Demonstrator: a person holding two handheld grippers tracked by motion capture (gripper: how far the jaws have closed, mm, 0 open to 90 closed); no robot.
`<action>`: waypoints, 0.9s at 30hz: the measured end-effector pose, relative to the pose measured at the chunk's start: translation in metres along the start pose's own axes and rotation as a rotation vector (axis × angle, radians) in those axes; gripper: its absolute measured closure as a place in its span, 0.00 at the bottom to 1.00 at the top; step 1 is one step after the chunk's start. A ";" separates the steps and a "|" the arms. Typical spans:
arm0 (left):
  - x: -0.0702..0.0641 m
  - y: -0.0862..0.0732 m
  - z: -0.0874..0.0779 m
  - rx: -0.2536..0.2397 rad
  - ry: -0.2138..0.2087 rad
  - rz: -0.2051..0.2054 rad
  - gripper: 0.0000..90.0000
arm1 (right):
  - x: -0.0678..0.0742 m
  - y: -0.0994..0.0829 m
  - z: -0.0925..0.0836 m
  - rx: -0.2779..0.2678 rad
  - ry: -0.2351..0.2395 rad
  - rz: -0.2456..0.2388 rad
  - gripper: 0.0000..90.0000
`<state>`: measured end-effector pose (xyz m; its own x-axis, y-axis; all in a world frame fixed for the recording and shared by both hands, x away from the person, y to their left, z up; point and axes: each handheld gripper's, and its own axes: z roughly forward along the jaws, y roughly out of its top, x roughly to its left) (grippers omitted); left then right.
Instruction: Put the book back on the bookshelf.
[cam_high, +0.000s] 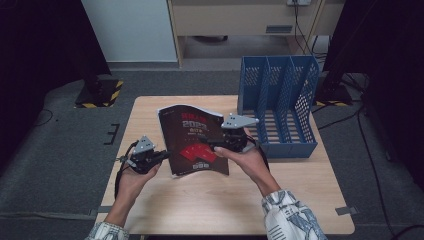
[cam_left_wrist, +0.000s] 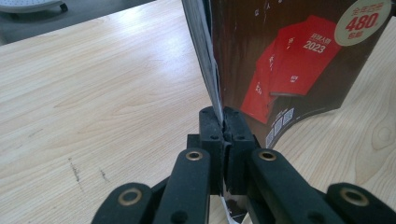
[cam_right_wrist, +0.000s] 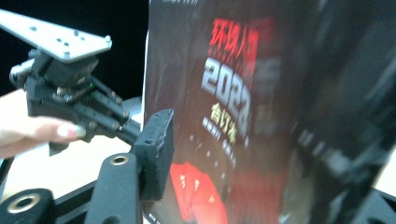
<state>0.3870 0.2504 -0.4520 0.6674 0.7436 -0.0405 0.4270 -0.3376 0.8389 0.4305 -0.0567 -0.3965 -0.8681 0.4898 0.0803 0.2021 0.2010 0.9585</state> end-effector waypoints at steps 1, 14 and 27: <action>0.000 0.000 0.000 0.000 0.001 0.002 0.98 | -0.001 0.002 -0.001 -0.013 0.000 0.004 0.57; -0.001 0.001 0.000 -0.003 -0.007 0.011 0.98 | -0.005 0.024 -0.005 -0.031 0.019 -0.006 0.68; -0.001 0.002 0.000 -0.004 -0.018 0.010 0.98 | -0.007 0.032 0.002 -0.021 0.044 0.001 0.85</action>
<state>0.3870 0.2488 -0.4499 0.6824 0.7298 -0.0414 0.4179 -0.3431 0.8412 0.4434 -0.0522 -0.3671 -0.8870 0.4523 0.0930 0.1940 0.1821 0.9640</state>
